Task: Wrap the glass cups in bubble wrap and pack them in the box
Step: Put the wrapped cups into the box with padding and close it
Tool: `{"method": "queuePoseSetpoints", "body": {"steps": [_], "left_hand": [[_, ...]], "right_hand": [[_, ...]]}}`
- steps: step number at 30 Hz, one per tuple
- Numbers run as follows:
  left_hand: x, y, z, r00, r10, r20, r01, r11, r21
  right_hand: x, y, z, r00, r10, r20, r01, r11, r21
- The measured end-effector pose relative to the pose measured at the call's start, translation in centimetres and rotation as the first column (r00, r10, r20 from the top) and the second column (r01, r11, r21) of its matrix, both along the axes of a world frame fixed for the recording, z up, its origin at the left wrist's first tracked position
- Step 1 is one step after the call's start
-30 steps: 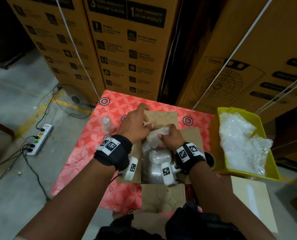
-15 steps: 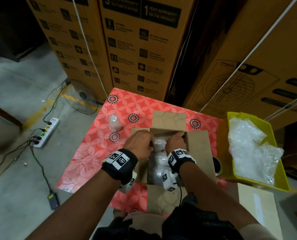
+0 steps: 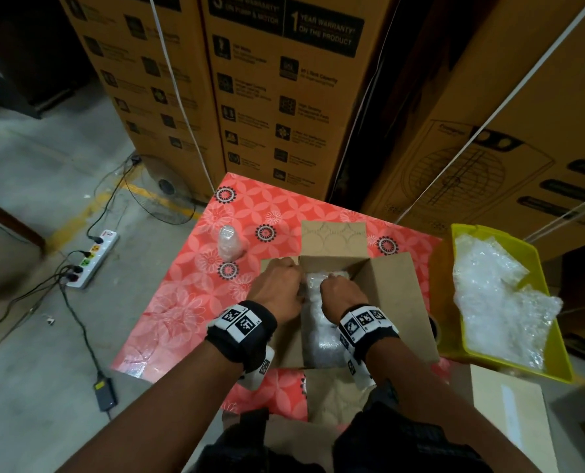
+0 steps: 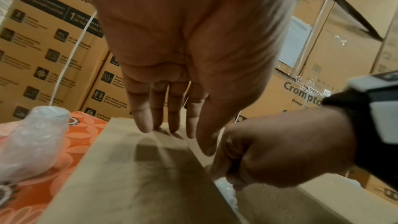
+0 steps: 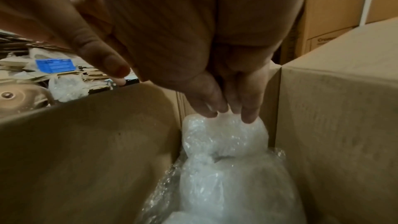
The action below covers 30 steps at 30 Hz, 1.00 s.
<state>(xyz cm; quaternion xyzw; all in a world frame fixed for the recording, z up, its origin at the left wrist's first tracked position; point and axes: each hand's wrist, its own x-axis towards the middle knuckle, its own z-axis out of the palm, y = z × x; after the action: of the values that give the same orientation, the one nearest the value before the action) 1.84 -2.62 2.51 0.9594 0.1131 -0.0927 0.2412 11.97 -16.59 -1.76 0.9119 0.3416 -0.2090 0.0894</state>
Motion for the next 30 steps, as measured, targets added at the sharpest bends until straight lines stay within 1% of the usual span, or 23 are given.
{"method": "queuePoseSetpoints", "body": {"steps": [2,4,6,11,13,15,17,19,20,22,27,30], "left_hand": [[-0.2,-0.6,-0.5,0.998,0.027,-0.061,-0.027,1.0,0.014],[-0.5,-1.4,-0.7,0.991,0.031,-0.133,-0.029,0.999,0.02],[-0.7,-2.2,-0.7,0.984,0.03,-0.174,-0.024,0.999,0.037],[-0.8,-3.4,-2.0,0.985,0.057,-0.164,-0.054,0.998,0.019],[-0.9,-3.7,-2.4,0.984,0.07,-0.166,-0.068,0.998,0.018],[-1.0,-4.0,-2.1,0.987,0.045,-0.156,-0.041,0.999,0.026],[-1.2,-4.1,-1.6,0.99,0.024,-0.137,-0.018,0.999,0.04],[-1.1,-3.4,-1.7,0.99,0.025,-0.14,-0.02,0.999,0.037],[-0.9,-3.1,-1.9,0.99,0.026,-0.138,-0.022,0.999,0.029],[-0.7,-2.5,-2.4,0.989,0.019,-0.143,-0.017,1.0,0.014],[-1.2,-3.2,-1.4,0.964,-0.02,-0.264,0.033,0.998,0.044],[-1.3,-3.7,-1.9,0.968,0.004,-0.25,0.009,0.998,0.054]], "right_hand": [[0.6,0.2,0.0,0.999,0.0,-0.045,-0.001,0.999,-0.032],[1.1,0.1,0.1,0.997,-0.001,-0.071,-0.002,0.999,-0.047],[1.6,0.2,0.4,0.996,-0.001,-0.089,-0.003,0.999,-0.046],[2.7,0.2,1.4,0.991,-0.011,-0.132,-0.002,0.995,-0.099],[3.1,0.2,1.6,0.983,-0.037,-0.181,0.025,0.997,-0.067],[3.7,0.1,2.1,0.972,-0.066,-0.227,0.066,0.998,-0.009],[4.1,-0.2,2.7,0.972,-0.085,-0.22,0.096,0.995,0.041],[3.8,-0.7,3.0,0.989,-0.047,-0.139,0.056,0.996,0.067],[3.4,-1.0,2.9,0.992,-0.025,-0.125,0.031,0.999,0.045],[2.4,-1.3,2.4,0.989,-0.002,-0.149,0.001,1.0,-0.01],[2.0,-1.2,2.0,0.987,0.019,-0.16,-0.024,0.999,-0.032],[2.7,-1.4,2.0,0.984,0.004,-0.177,-0.008,1.0,-0.025]]}}
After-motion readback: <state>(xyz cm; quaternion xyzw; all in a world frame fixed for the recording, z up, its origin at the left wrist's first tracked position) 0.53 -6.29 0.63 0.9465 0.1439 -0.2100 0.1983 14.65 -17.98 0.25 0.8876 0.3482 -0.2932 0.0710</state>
